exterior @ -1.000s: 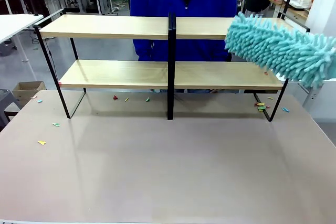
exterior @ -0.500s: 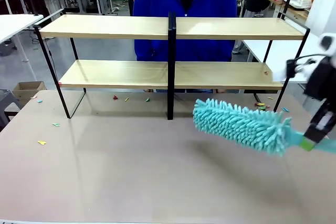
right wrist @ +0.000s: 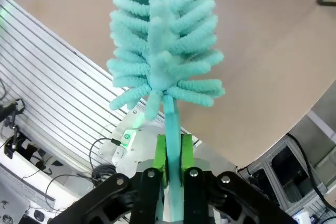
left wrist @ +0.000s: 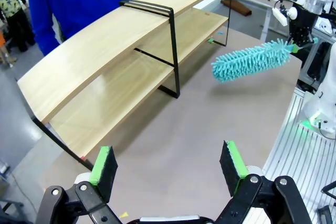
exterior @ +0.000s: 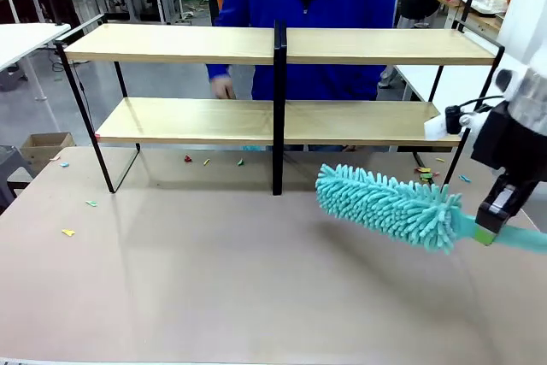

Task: Clean the shelves.
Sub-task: Clean another randomly selected level of the Shelf with the Duster.

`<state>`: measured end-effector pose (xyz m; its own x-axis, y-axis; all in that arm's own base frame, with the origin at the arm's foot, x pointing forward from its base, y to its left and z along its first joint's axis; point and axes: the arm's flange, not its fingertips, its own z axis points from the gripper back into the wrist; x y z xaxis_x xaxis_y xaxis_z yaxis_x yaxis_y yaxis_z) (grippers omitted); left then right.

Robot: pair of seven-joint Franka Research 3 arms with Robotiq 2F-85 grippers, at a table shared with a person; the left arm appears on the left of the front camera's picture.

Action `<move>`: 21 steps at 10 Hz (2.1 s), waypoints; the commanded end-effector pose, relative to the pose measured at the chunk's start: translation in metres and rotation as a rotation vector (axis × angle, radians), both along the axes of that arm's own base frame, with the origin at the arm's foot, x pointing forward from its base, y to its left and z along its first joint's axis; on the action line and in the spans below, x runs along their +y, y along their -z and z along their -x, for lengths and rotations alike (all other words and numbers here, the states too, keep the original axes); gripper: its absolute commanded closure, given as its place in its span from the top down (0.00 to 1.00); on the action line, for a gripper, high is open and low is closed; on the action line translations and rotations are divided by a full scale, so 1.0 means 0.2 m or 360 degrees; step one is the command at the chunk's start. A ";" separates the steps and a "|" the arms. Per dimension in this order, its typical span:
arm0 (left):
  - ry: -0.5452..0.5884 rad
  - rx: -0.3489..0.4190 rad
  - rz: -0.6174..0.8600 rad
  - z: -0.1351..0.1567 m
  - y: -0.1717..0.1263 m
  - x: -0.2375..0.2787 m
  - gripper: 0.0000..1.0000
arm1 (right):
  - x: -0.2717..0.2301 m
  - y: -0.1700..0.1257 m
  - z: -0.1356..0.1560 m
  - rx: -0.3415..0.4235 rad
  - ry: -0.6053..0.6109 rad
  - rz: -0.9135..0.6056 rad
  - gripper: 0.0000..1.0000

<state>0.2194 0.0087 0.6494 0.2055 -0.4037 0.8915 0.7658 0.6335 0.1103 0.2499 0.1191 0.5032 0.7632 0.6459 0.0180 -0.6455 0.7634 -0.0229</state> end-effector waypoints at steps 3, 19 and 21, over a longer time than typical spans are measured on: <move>0.0002 0.0003 0.0003 0.00 0.00 0.00 1.00 | -0.04 0.27 -0.27 -0.0087 0.0128 0.0001 0.12; 0.0002 0.0003 0.0003 0.00 0.00 0.00 1.00 | 0.01 0.75 -0.39 -0.0654 0.1087 0.0934 0.12; 0.0002 0.0003 0.0003 0.00 0.00 0.00 1.00 | 0.07 0.75 -0.36 -0.0696 0.1054 0.0800 0.12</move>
<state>0.2195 0.0088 0.6494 0.2057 -0.4035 0.8916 0.7659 0.6335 0.1101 0.3424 0.1421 0.3667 0.9829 0.0841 0.1636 0.0325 0.7959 -0.6046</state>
